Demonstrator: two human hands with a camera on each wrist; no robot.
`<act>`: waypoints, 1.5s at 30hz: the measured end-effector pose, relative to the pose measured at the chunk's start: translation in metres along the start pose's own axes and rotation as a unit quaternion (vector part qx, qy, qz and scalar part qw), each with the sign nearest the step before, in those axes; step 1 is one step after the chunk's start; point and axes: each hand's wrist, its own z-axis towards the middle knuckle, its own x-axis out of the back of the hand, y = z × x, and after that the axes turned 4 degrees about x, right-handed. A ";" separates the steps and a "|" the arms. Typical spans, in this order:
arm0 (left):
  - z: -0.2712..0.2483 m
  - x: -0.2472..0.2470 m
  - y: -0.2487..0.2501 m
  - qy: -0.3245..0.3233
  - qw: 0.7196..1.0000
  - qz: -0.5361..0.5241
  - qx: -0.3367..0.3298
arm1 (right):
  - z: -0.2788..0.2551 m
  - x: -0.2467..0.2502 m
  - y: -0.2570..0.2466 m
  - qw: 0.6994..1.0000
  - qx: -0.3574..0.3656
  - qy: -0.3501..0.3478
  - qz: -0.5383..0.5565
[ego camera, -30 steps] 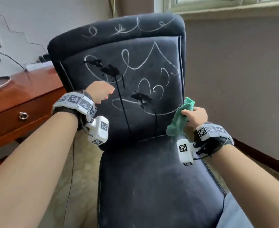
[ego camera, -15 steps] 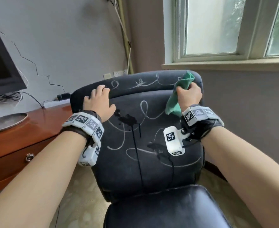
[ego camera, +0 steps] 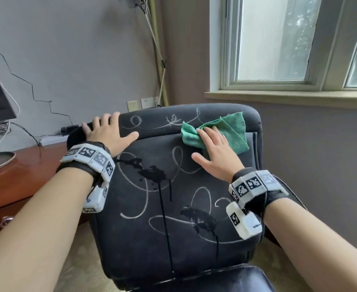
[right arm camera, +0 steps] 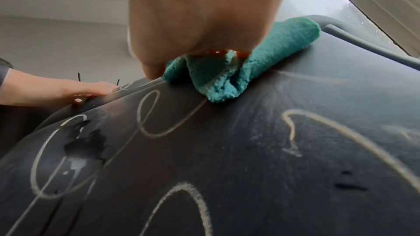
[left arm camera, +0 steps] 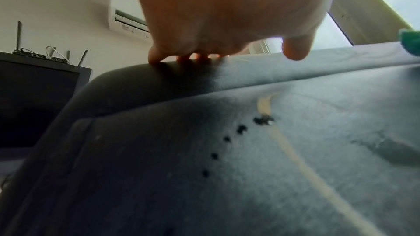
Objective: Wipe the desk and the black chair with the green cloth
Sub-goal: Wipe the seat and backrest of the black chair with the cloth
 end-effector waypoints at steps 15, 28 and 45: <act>-0.021 0.022 -0.034 -0.030 0.998 -0.054 0.022 | -0.007 -0.008 -0.031 0.991 -0.025 0.101 0.082; 0.012 -0.012 -0.028 -0.022 0.999 -0.025 0.019 | 0.003 -0.023 0.005 0.997 0.010 0.073 0.022; 0.008 -0.013 -0.030 -0.001 1.000 -0.020 -0.008 | 0.072 0.013 -0.004 0.865 -0.373 0.274 0.194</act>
